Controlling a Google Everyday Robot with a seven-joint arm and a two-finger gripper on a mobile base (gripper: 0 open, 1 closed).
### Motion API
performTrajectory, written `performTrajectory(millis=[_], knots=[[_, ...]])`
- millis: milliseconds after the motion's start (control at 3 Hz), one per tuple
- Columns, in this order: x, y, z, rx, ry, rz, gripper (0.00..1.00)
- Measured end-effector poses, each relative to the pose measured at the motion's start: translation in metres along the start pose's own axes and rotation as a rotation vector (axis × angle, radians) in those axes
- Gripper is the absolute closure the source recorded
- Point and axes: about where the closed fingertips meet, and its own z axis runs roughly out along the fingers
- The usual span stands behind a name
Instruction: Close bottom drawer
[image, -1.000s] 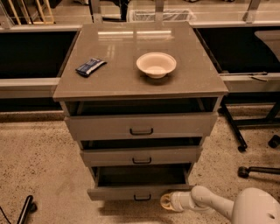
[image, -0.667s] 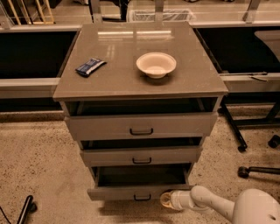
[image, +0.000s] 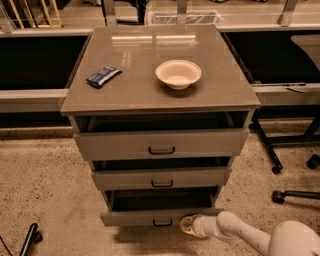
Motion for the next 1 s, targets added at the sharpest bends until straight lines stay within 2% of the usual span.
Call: performTrajectory(millis=[667,1000], knots=[[-0.010,-0.002,-0.023,0.057,-0.097,-0.013,0.00],[-0.007,0.000,-0.026,0.055,-0.109,-0.003,0.00]])
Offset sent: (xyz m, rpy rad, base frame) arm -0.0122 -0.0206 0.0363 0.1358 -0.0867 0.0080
